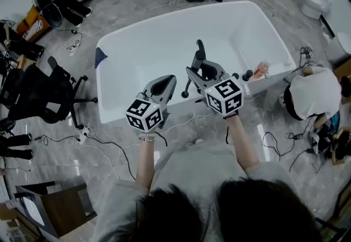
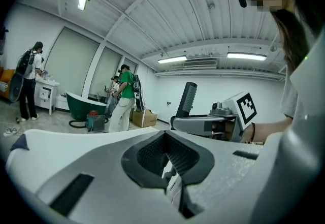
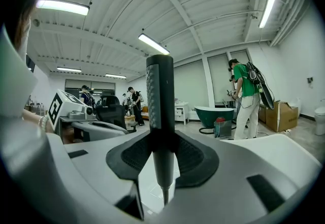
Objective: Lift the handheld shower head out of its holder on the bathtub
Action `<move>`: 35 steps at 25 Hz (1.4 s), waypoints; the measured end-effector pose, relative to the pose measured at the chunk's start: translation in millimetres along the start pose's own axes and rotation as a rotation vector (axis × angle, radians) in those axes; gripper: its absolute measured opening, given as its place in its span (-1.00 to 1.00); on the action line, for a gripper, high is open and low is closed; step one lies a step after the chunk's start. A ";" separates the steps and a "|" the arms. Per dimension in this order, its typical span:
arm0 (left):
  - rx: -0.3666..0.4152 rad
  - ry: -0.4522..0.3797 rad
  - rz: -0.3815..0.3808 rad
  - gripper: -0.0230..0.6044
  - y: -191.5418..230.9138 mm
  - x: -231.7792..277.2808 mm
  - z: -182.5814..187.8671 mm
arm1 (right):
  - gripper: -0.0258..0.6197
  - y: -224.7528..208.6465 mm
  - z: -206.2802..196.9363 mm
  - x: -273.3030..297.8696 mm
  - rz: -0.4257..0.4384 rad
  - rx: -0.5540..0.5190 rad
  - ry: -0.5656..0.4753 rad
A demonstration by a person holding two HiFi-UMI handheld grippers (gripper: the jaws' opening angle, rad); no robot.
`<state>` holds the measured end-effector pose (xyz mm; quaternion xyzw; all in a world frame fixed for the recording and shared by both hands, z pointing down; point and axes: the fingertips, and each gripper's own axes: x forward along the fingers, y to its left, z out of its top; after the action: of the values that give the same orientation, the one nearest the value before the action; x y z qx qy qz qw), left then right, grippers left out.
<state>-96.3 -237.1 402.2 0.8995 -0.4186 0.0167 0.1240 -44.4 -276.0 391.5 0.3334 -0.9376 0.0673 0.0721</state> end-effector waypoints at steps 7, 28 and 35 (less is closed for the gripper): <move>-0.138 0.125 0.099 -0.91 13.8 -40.9 -68.4 | -0.51 2.0 -57.3 32.2 0.015 0.057 0.092; -0.096 0.096 0.122 -0.91 13.6 -25.4 -54.7 | -0.51 -1.5 -46.9 30.2 0.042 0.050 0.040; -0.096 0.097 0.128 -0.91 10.9 -26.8 -54.6 | -0.51 -1.8 -47.3 26.0 0.045 0.058 0.038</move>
<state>-117.9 -210.7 453.8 0.8621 -0.4689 0.0482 0.1858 -59.0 -285.2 442.7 0.3128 -0.9410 0.1025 0.0789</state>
